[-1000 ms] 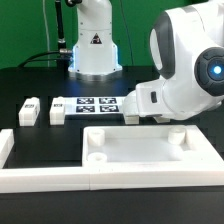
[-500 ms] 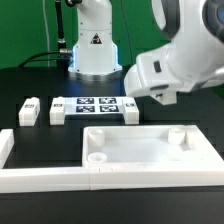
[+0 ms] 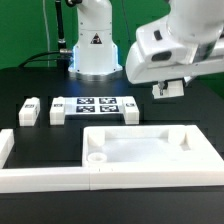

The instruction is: Assemble desk

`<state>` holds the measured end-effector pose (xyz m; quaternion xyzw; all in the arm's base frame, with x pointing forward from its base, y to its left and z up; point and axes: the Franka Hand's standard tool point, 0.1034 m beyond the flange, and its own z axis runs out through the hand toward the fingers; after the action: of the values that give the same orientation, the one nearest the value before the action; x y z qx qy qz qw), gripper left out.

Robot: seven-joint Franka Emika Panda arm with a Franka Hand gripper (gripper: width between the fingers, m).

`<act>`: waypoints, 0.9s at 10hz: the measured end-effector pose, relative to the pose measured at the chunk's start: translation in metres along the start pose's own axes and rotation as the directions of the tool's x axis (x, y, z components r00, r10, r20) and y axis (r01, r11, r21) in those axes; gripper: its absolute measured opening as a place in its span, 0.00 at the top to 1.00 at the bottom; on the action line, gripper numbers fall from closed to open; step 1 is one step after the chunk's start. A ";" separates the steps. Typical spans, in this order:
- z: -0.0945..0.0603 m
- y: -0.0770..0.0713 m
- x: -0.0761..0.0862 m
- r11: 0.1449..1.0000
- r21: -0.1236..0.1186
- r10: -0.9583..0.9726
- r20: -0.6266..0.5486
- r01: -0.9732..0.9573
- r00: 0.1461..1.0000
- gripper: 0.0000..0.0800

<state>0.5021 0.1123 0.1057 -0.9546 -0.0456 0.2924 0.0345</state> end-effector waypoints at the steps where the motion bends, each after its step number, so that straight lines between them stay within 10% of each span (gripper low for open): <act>1: -0.037 0.000 -0.003 1.000 0.015 0.006 -0.016 -0.006 1.000 0.64; 3: -0.094 0.002 0.011 1.000 0.007 -0.025 -0.165 0.026 0.986 0.64; 9: -0.101 0.005 0.032 1.000 -0.013 -0.030 -0.575 0.027 0.817 0.64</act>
Offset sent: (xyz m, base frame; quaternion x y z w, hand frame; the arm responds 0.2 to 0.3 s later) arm 0.0000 0.0000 0.0000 0.0000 0.1296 0.0000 0.9916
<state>0.5853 0.1071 0.1708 -0.9976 -0.0478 -0.0099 0.0493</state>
